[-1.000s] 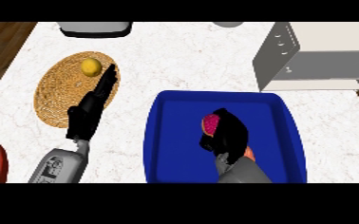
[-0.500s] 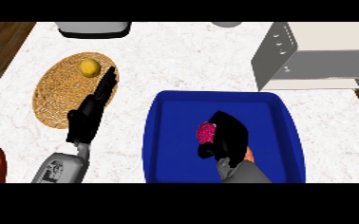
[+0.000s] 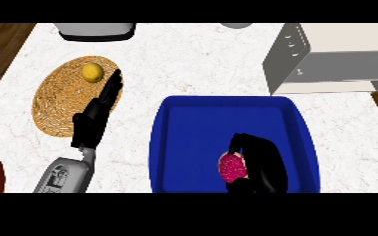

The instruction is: Pick the cupcake from the tray and place it in the tiered shelf

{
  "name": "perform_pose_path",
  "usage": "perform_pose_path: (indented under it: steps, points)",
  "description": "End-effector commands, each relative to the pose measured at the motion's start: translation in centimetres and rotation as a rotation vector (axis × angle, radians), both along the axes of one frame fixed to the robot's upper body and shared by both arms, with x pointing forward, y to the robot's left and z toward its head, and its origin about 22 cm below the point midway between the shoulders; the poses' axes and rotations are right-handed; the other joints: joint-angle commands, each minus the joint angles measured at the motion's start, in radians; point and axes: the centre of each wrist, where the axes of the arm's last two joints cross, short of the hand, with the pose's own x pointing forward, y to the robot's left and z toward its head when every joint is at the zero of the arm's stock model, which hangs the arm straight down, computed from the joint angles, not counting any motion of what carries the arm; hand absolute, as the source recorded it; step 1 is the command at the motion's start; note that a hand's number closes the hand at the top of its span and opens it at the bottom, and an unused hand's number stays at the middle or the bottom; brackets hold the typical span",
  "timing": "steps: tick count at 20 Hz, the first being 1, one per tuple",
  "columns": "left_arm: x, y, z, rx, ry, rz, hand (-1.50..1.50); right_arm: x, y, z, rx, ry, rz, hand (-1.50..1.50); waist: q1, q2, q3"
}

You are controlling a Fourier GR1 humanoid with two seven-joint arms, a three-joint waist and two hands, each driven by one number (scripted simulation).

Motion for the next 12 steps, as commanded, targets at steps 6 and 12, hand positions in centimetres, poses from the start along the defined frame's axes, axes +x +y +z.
perform_pose_path:
  steps: [6,12]
  points:
    - [-0.6,-0.6,0.2,-0.002,0.004,0.003,0.0,-3.5,-1.5,7.9,0.308,-0.307,-0.029,1.5,-0.003,-0.004,0.0]
    - [-0.2,-1.2,0.7,0.01,-0.005,0.017,0.0,-6.3,-3.4,13.6,0.301,-0.423,-0.121,1.5,-0.002,-0.002,-0.001]
